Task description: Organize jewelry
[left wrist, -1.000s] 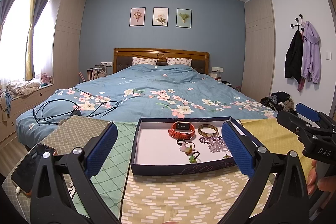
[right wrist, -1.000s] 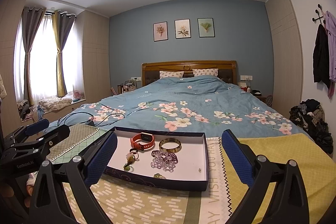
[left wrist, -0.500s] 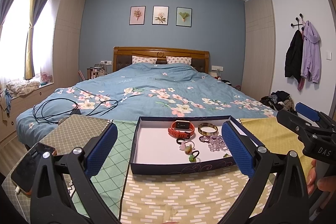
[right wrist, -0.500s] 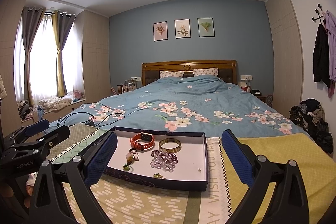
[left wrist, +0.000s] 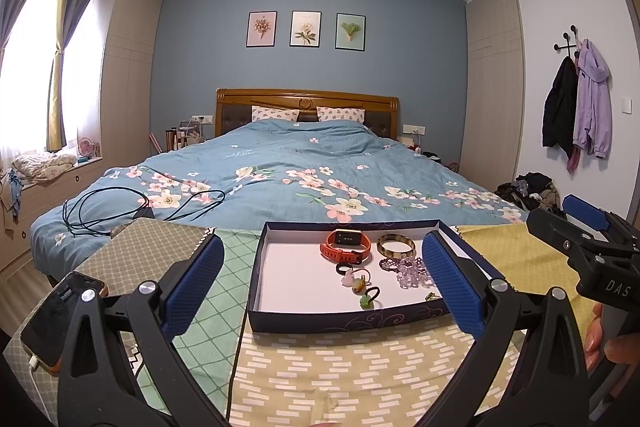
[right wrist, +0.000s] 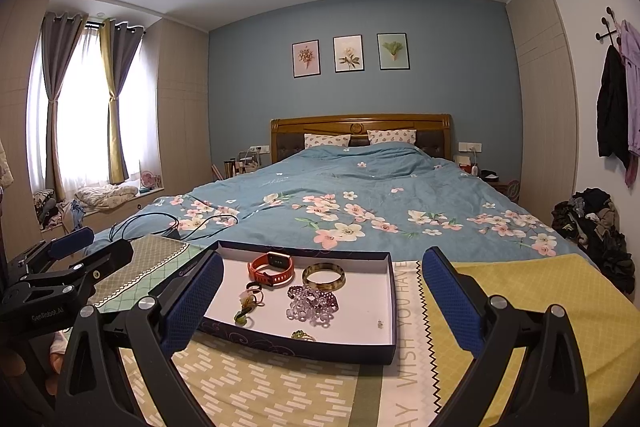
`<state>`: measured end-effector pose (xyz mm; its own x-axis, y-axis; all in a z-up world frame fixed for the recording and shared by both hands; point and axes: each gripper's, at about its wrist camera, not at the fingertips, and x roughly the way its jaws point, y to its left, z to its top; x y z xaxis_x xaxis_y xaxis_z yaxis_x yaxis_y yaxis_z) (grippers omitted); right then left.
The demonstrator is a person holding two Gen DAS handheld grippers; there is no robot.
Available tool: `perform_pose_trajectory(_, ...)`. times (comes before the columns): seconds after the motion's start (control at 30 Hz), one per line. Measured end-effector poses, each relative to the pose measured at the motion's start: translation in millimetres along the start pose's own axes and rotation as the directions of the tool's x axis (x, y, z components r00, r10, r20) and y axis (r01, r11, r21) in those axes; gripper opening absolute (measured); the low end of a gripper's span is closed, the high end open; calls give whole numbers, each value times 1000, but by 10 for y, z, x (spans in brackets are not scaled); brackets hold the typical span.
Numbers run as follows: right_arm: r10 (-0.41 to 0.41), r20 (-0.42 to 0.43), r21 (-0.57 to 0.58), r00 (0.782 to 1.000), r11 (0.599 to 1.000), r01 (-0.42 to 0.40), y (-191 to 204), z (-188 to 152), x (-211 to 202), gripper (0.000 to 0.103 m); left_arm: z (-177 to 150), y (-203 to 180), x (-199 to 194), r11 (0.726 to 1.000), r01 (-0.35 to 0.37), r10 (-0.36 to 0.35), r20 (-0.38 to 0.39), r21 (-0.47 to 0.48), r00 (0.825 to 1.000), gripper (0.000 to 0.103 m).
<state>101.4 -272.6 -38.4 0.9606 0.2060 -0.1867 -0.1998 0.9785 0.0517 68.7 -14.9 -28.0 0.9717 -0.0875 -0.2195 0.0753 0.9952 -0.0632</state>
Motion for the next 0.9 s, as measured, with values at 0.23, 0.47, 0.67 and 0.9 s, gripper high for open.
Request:
perform_pose_trajectory(0.23,1,-5,3,1000,1000,-1,-13,-4,1,96,-2,-9,10,1000,2,-2,-3,-3,1000,97)
perform_pose_trajectory(0.47,1,-6,5,1000,1000,-1,-24,-5,-2,96,-7,-11,26,1000,5,-5,-5,-1,1000,97)
perform_pose_trajectory(0.67,11,-21,8,1000,1000,-11,-44,-7,-1,96,-28,-38,6,1000,21,-21,-15,11,1000,97)
perform_pose_trajectory(0.9,-49,-182,-39,982,998,43,-417,-48,122,96,-56,42,146,1000,6,-5,-108,6,994,97)
